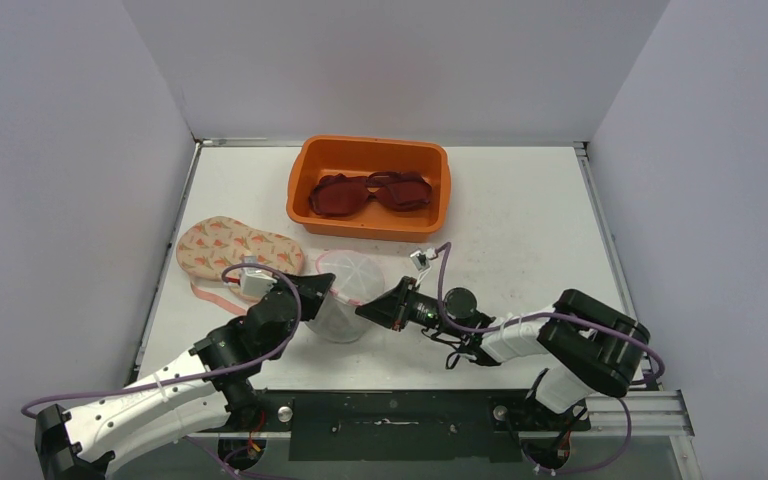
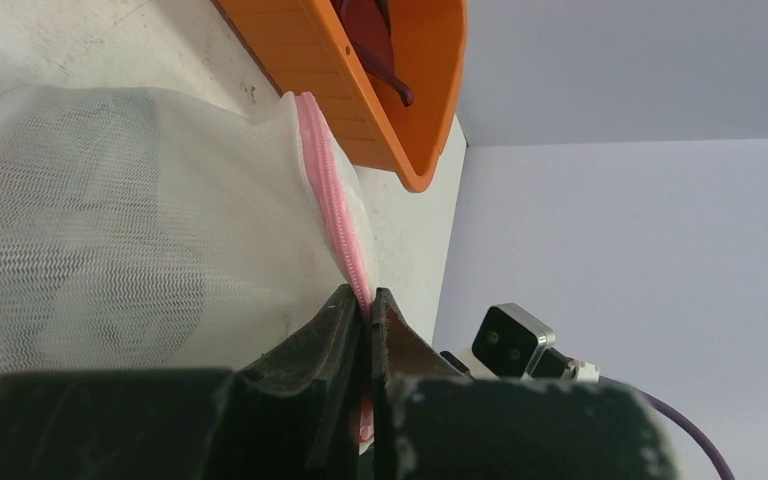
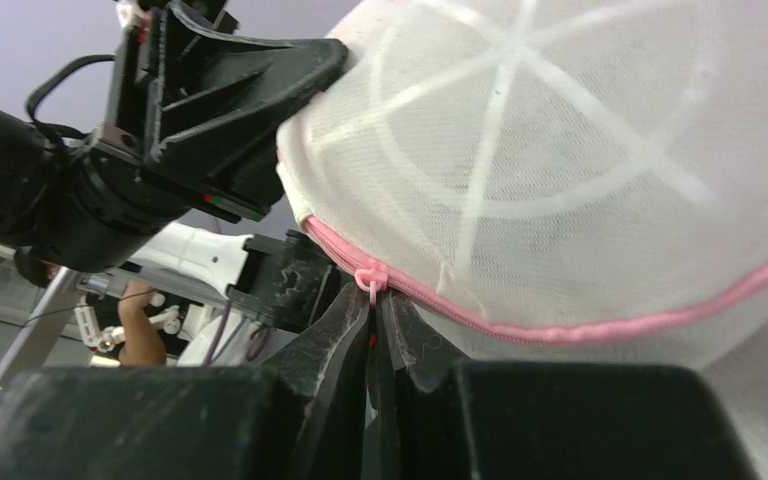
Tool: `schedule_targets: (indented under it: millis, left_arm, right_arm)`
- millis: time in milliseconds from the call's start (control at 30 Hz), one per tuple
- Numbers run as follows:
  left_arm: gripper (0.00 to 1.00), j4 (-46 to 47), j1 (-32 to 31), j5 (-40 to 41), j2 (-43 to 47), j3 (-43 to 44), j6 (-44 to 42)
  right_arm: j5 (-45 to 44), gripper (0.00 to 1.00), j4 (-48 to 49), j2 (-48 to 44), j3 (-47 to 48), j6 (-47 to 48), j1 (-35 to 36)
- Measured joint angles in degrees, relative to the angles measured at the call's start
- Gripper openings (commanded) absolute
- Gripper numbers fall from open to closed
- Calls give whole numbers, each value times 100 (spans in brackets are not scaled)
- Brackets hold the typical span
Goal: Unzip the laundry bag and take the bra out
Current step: Unzip the laundry bag at the center of the board.
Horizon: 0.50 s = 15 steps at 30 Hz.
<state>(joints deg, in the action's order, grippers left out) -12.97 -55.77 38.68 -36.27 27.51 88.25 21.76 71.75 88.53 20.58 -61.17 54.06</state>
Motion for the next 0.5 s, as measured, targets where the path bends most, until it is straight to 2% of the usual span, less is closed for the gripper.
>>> schedule_targets:
  millis: [100, 367, 500]
  left_arm:
    - [0, 13, 0, -57, -13, -7, -94]
    - [0, 568, 50, -634, -452, -31, -610]
    - [0, 833, 116, -938, -599, -120, -798]
  right_arm:
    - [-129, 5, -673, -363, -44, 291, -24]
    - [-813, 5, -2959, -2092, -101, 1550, -42]
    - [-1102, 5, -3847, -2542, -101, 2013, -42]
